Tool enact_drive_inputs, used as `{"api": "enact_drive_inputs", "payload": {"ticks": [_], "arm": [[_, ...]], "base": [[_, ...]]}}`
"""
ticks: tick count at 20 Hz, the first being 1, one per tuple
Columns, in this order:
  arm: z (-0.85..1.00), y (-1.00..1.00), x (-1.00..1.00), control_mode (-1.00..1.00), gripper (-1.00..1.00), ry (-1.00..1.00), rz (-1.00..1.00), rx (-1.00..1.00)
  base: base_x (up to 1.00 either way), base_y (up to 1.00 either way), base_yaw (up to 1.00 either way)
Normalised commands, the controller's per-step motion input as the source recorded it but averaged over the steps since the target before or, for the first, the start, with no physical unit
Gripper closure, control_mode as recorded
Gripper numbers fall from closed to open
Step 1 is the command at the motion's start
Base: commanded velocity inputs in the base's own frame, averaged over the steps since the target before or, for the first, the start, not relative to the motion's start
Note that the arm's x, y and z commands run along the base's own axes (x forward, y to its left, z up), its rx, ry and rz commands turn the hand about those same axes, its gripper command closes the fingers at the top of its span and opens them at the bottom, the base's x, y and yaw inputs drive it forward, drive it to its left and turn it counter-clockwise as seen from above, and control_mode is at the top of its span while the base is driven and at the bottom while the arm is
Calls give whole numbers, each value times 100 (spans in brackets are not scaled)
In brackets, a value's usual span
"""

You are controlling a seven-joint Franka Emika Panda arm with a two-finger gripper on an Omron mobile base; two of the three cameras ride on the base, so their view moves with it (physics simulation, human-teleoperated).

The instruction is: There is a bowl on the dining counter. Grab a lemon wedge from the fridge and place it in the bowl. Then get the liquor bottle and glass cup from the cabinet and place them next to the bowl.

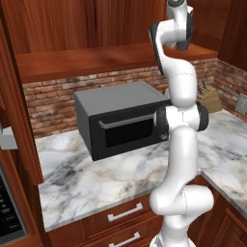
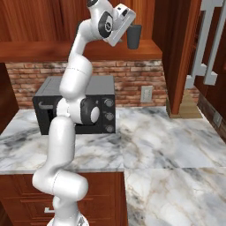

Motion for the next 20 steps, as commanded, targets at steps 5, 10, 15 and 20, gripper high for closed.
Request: {"api": "enact_drive_inputs", "payload": {"ticks": [5, 10, 15, 20], "arm": [[-2, 0, 29, -100, -100, -2, 4, -2], [0, 0, 23, -100, -100, -1, 0, -4], [-5, -1, 0, -100, -100, 0, 0, -8], [-10, -12, -7, -100, -100, 7, -2, -11]], "base": [[0, 0, 0], [0, 0, 0], [0, 0, 0], [0, 0, 0]]}}
